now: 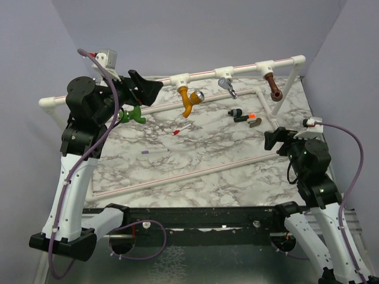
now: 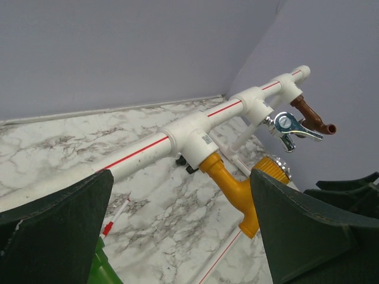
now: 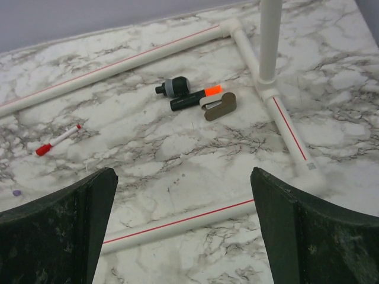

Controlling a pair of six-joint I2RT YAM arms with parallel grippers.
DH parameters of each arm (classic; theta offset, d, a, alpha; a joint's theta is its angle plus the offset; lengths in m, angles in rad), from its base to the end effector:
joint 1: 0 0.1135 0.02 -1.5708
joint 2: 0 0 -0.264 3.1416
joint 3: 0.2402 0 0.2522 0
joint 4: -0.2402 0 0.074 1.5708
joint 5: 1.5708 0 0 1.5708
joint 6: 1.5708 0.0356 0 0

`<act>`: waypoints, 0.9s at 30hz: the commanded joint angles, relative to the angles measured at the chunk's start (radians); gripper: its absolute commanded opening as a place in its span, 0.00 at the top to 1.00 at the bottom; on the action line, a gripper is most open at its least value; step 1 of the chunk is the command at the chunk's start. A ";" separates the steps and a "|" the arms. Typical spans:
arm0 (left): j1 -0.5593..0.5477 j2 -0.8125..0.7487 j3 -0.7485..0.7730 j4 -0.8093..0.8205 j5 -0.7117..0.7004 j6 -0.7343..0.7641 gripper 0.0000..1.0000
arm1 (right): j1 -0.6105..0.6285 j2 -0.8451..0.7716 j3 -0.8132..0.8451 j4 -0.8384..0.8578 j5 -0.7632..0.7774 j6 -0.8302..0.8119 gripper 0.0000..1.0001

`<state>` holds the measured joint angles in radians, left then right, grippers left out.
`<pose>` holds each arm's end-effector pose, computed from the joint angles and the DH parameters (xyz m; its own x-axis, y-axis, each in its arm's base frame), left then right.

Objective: Install the water faucets

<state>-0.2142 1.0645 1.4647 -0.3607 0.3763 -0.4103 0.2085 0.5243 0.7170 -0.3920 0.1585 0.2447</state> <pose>0.1938 -0.0556 0.4993 -0.1866 -0.3391 -0.9221 0.5257 0.7584 -0.3853 0.1258 0.0209 0.3298 -0.2008 0.2021 -0.9586 -0.0045 0.9783 0.2072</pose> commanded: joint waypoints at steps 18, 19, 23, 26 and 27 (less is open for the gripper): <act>-0.166 -0.226 -0.148 -0.161 -0.327 0.191 0.01 | 0.004 0.517 -0.616 1.350 0.373 -0.197 0.00; -0.184 -0.236 -0.148 -0.160 -0.355 0.207 0.01 | 0.004 0.579 -0.616 1.406 0.391 -0.213 0.00; -0.244 -0.282 -0.147 -0.160 -0.442 0.250 0.01 | 0.003 0.788 -0.626 1.657 0.372 -0.287 0.00; -0.274 -0.312 -0.146 -0.159 -0.473 0.269 0.01 | 0.004 0.899 -0.627 1.814 0.333 -0.326 0.00; -0.280 -0.322 -0.142 -0.160 -0.475 0.276 0.01 | 0.003 0.926 -0.621 1.839 0.313 -0.325 0.00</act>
<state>-0.4641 0.7872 1.3212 -0.5156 -0.0040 -0.1925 0.2096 1.3590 0.1070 1.1282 0.4812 -0.0082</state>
